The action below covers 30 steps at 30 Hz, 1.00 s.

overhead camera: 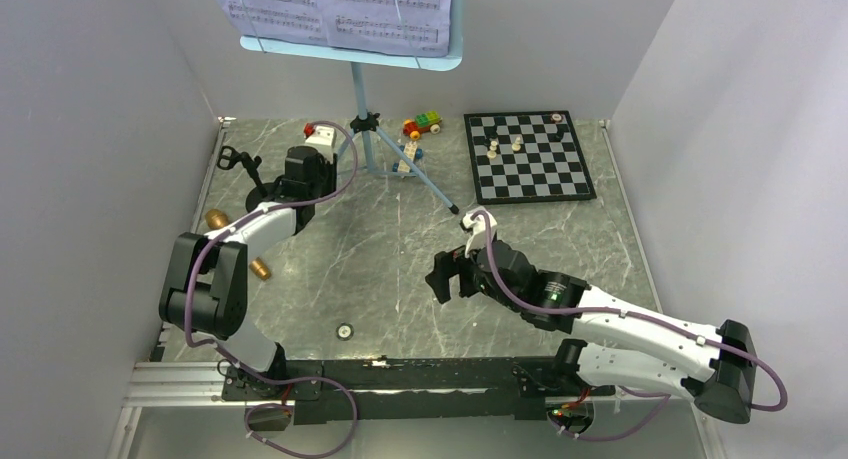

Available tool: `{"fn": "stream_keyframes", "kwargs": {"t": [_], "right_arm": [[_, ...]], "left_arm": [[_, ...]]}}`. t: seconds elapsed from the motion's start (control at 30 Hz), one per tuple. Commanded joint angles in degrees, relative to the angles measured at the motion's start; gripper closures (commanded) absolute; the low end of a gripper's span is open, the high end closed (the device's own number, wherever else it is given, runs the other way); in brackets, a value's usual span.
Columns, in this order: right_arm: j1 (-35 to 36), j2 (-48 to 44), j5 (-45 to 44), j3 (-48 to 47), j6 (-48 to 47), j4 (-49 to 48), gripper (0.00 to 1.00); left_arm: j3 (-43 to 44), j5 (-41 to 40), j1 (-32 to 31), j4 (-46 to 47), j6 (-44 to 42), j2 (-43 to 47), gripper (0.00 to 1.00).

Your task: Pack up the instrument practice props

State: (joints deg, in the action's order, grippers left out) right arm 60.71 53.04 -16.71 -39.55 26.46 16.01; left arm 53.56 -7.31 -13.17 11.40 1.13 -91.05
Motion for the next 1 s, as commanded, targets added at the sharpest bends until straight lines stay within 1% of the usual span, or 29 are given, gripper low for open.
{"fn": "stream_keyframes", "kwargs": {"t": [0.0,0.07,0.17,0.3,0.4,0.5,0.67,0.83,0.97], "right_arm": [[-0.5,-0.2,-1.9,-0.2,-2.0,-6.3,0.02],[-1.1,1.5,-2.0,-1.0,-2.7,-6.4,0.02],[-2.3,4.4,-3.8,-2.5,-3.8,-6.6,0.01],[-8.4,7.6,-4.6,-4.4,-3.2,-7.5,0.01],[-13.2,11.0,-4.7,-5.1,-3.7,-10.6,0.01],[-17.9,17.6,-3.5,-7.3,-5.2,-13.7,0.02],[-22.6,31.2,-1.2,-13.9,-8.0,-18.8,0.05],[-24.0,42.3,-1.1,-23.1,-10.9,-19.2,0.09],[-24.2,48.9,-0.5,-28.5,-13.2,-19.6,0.11]], "left_arm": [[2.0,0.7,-0.2,1.5,-0.4,-0.4,0.63],[2.0,0.9,-0.3,1.3,-0.4,-0.4,0.68],[1.6,1.3,-0.7,1.4,-0.4,0.1,0.79],[0.4,0.8,-1.7,1.9,-0.4,1.1,0.92],[-0.6,0.5,-1.9,2.4,-0.4,1.8,0.98],[-1.1,0.5,-2.1,2.4,-0.4,2.2,1.00],[-1.2,0.6,-2.3,2.2,-0.4,2.3,1.00],[-1.9,-0.5,-2.4,2.4,-0.1,3.2,1.00],[-3.2,-1.2,-2.5,3.5,-0.2,4.7,1.00]]}}
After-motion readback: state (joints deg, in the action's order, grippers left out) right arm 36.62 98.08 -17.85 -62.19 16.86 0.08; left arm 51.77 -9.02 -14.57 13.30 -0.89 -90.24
